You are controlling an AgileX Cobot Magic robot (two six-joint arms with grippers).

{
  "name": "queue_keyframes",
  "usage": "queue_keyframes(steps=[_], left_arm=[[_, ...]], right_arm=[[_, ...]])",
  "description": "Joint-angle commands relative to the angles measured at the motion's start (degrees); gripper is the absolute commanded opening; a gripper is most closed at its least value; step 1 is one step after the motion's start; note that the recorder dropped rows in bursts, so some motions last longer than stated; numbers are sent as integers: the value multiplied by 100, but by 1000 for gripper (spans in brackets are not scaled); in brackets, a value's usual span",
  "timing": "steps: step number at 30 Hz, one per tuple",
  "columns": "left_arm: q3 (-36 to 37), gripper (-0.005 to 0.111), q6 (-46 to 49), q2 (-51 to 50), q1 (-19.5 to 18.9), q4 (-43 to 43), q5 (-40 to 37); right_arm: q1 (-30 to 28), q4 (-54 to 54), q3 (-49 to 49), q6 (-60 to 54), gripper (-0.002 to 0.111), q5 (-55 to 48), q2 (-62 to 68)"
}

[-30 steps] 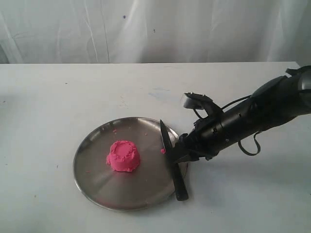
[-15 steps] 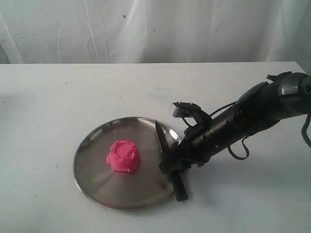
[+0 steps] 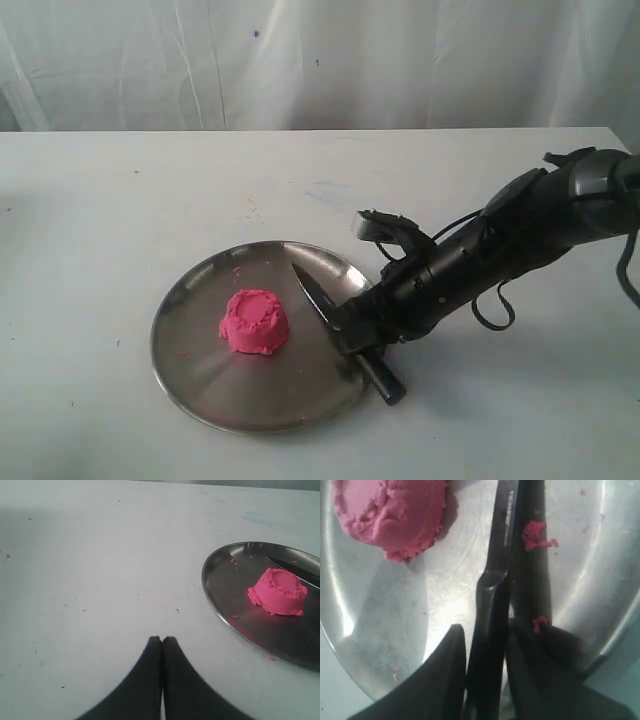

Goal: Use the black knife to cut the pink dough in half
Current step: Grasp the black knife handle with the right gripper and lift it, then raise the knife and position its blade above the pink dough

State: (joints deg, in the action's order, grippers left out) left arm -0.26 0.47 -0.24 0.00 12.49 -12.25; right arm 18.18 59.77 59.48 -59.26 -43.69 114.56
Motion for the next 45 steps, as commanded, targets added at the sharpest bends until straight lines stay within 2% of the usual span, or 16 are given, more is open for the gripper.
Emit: queue_keyframes(steps=[1, 10, 18, 25, 31, 40, 45], left_arm=[[26, 0, -47, 24, 10, 47, 17], [26, 0, -47, 24, 10, 47, 17], [26, 0, -47, 24, 10, 47, 17], [26, 0, -47, 24, 10, 47, 17], [26, 0, -47, 24, 10, 47, 17], [26, 0, -47, 24, 10, 47, 17], [26, 0, -47, 24, 10, 47, 17]], right_arm=[[5, -302, -7, 138, 21, 151, 97], [5, -313, 277, 251, 4, -95, -503], [86, -1008, 277, 470, 2, 39, -1685], [1016, -2933, 277, 1681, 2, 269, -2444], [1883, -5149, 277, 3681, 2, 477, -2401], [2595, -5487, 277, 4196, 2, 898, -1844], [2640, -5687, 277, 4463, 2, 1367, -1382]])
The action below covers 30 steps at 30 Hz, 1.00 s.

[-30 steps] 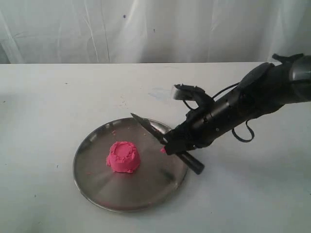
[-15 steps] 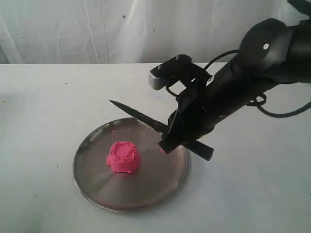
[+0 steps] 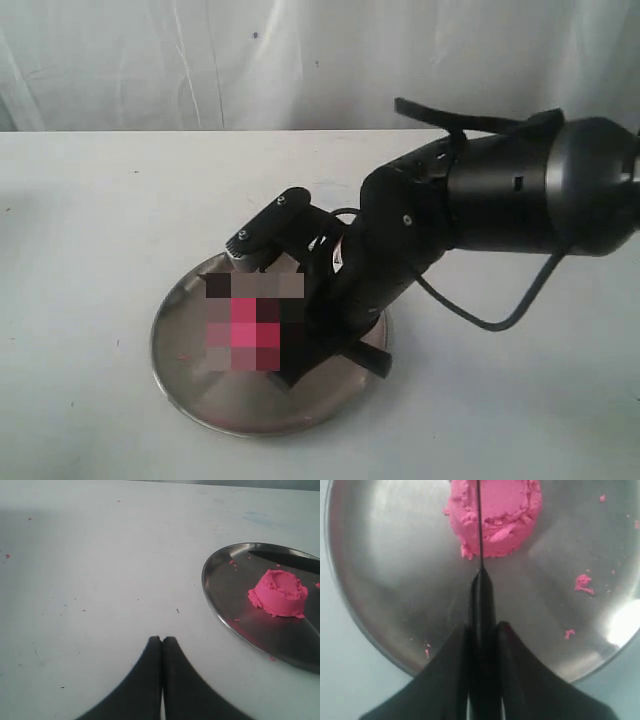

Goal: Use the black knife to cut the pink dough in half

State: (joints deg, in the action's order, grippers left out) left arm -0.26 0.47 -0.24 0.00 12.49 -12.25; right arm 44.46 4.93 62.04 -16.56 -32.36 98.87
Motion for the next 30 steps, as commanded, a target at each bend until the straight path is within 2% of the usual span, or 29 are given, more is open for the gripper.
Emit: queue_keyframes(steps=[1, 4, 7, 9, 10, 11, 15, 18, 20, 22, 24, 28, 30], left_arm=[[26, 0, -47, 24, 10, 47, 17], [26, 0, -47, 24, 10, 47, 17], [26, 0, -47, 24, 10, 47, 76], [26, 0, -266, 24, 10, 775, 299], [26, 0, -591, 24, 10, 1755, 376], [26, 0, -617, 24, 10, 2062, 386], [26, 0, -619, 24, 10, 2381, 366], [26, 0, -570, 24, 10, 3007, 249], [-138, 0, 54, 24, 10, 3369, -135], [-571, 0, 1158, 24, 10, 3909, -684], [-922, 0, 1790, -96, 10, 4274, -1054], [-1362, 0, 2058, -1117, 10, 4215, -1396], [-1455, 0, 2577, -1748, 10, 4515, -1452]], right_arm=[[12, -392, 20, 311, 2, 277, 264], [12, -834, 20, 663, 2, 472, 338], [12, -832, 20, 749, 2, 486, 400], [12, -832, 20, 738, 2, 449, 466], [12, -821, 20, 738, 2, 437, 523], [12, -821, 20, 738, 2, 437, 535], [12, -821, 20, 738, 2, 437, 585], [12, -821, 20, 738, 2, 437, 585], [12, -821, 20, 738, 2, 423, 585], [12, -821, 20, 738, 2, 412, 585], [12, -832, 20, 738, 2, 414, 585], [12, -833, 20, 738, 2, 359, 585], [12, -833, 20, 738, 2, 343, 585]])
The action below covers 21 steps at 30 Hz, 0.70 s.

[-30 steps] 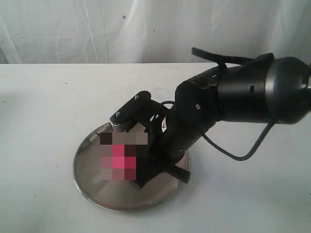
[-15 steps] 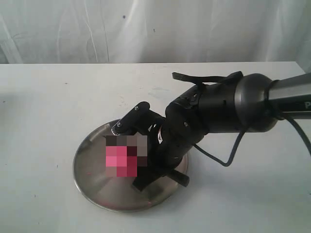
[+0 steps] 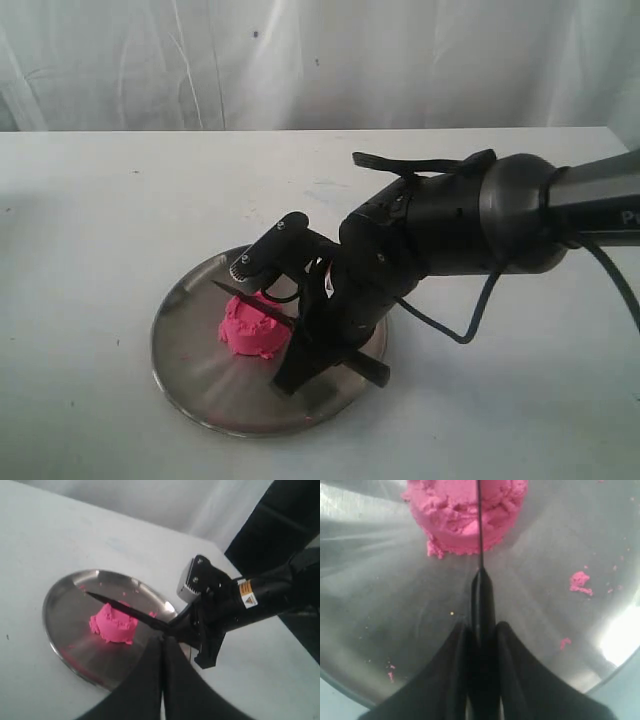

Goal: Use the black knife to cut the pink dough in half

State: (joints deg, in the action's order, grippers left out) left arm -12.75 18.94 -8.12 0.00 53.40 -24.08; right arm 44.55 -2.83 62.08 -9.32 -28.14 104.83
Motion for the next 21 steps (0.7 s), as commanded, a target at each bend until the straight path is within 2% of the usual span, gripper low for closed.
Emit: queue_keyframes(steps=[1, 6, 9, 13, 16, 21], left_arm=[[-278, 0, 1152, -1314, 10, 749, -286], [-747, 0, 3597, -3019, 10, 2828, -290], [-1114, 0, 4557, -4060, 10, 3533, -210], [-1643, 0, 5808, -5441, 10, 4548, -467], [-2021, 0, 6389, -6431, 10, 4654, -769], [-2663, 0, 6748, -7743, 78, 4654, -1004]], right_arm=[[2, -56, 16, 14, 2, -92, -10], [2, -56, 16, -94, 2, -92, -10], [2, -56, 16, -94, 2, -105, -10], [2, -56, 16, -94, 2, -130, -10], [2, -56, 16, -94, 2, -130, -10], [2, -56, 16, -94, 2, -130, -10]])
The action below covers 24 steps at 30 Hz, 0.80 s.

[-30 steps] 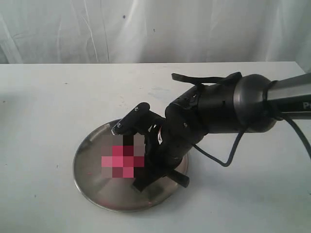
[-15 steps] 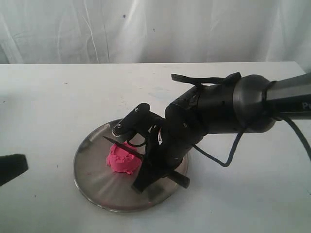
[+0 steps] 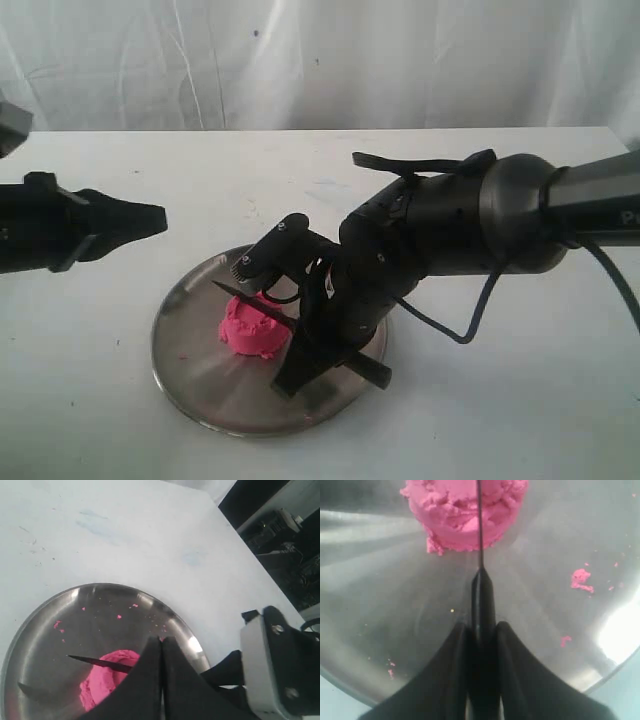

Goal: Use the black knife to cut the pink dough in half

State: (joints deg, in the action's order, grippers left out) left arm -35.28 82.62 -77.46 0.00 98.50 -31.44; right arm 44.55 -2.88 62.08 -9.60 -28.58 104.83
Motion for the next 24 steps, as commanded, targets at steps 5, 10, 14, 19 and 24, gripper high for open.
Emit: queue_keyframes(steps=[5, 10, 14, 19, 24], left_arm=[[-863, 0, 474, -1786, 421, 144, -241], [-1113, 0, 510, -2343, 545, 144, -77], [-1269, 0, 521, -2557, 545, 144, -170], [-1281, 0, 679, -2660, 617, 144, 59], [-1318, 0, 781, -2846, 639, 144, 142]], right_arm=[[2, -52, 16, -66, 2, -85, -10], [2, -39, 16, -66, 2, -84, -10], [2, -39, 16, -66, 2, -84, -10], [2, -39, 16, -66, 2, -84, -10], [2, -39, 16, -66, 2, -84, -10]])
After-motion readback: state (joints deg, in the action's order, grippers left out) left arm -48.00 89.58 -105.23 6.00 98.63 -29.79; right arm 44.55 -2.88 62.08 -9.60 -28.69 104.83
